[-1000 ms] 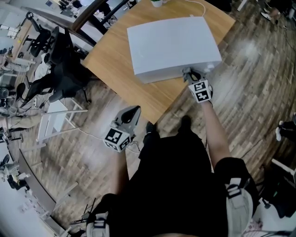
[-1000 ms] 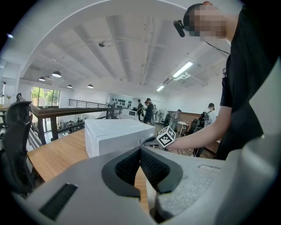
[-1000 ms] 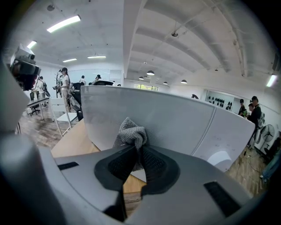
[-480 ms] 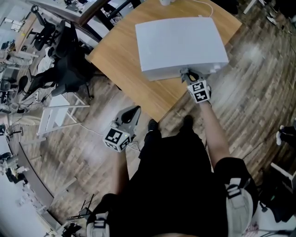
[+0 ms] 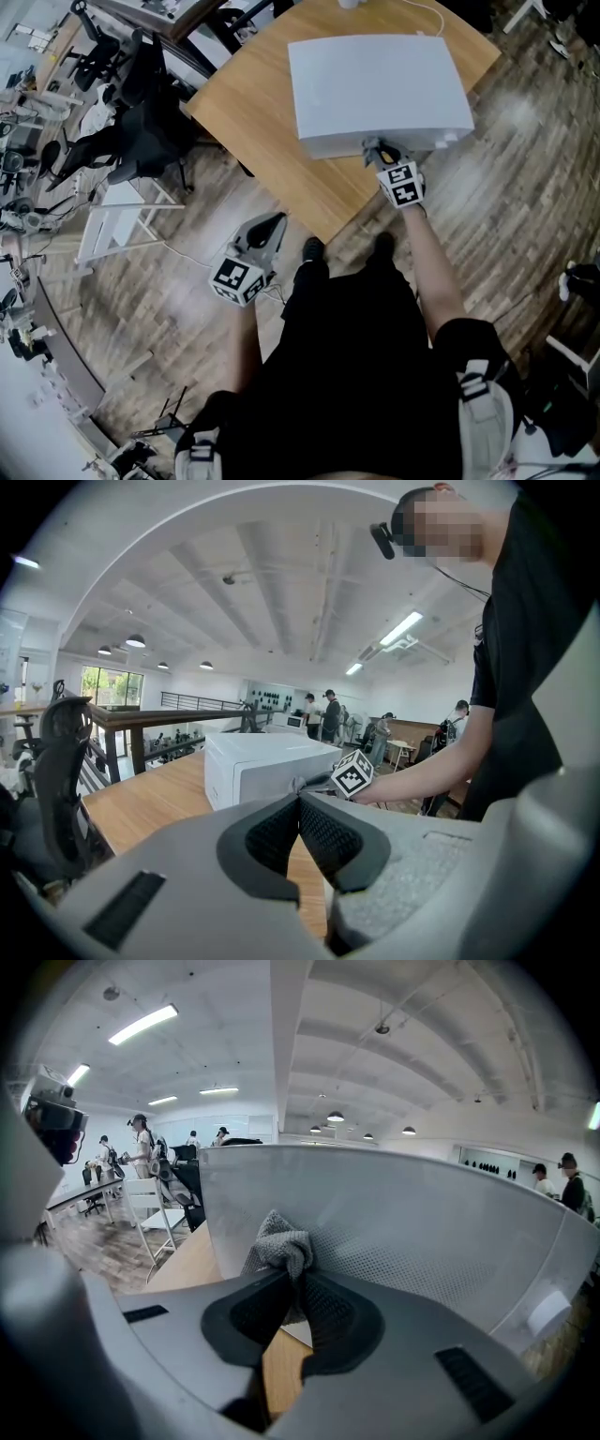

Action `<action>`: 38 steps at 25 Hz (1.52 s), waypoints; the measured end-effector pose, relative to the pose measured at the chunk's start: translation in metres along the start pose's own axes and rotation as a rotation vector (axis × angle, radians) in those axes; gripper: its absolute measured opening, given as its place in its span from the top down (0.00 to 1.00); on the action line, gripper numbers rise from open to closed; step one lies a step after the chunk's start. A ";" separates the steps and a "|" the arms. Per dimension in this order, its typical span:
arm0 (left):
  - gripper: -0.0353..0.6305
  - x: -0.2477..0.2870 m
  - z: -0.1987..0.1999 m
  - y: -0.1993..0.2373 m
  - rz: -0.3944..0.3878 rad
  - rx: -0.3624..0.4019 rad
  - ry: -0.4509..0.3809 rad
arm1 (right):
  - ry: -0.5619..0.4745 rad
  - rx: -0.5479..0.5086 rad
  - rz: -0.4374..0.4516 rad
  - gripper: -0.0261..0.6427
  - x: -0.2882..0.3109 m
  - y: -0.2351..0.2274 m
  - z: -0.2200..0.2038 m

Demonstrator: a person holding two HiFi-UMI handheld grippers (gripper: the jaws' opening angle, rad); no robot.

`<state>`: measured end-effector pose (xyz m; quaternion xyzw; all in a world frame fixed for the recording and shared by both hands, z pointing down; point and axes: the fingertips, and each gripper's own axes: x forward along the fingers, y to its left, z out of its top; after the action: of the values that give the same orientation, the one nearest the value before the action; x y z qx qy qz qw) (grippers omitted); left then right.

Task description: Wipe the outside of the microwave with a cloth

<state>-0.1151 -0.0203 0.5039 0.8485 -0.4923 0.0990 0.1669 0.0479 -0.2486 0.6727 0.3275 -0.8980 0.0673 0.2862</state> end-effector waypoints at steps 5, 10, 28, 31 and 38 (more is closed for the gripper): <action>0.94 -0.009 -0.002 0.004 0.016 -0.006 -0.001 | -0.004 -0.008 0.025 0.91 0.007 0.016 0.006; 0.94 -0.019 0.000 0.011 0.032 -0.010 -0.010 | -0.004 -0.019 0.049 0.91 0.014 0.032 0.015; 0.94 -0.047 -0.003 0.036 0.083 -0.025 -0.033 | -0.025 0.003 0.135 0.91 0.043 0.097 0.041; 0.94 -0.052 -0.003 0.040 0.090 -0.028 -0.037 | -0.028 0.008 0.151 0.91 0.047 0.108 0.047; 0.94 -0.060 -0.007 0.048 0.108 -0.032 -0.044 | -0.036 0.052 0.191 0.91 0.059 0.127 0.053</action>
<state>-0.1864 0.0085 0.4993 0.8200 -0.5423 0.0813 0.1641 -0.0927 -0.1986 0.6703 0.2487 -0.9281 0.1116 0.2536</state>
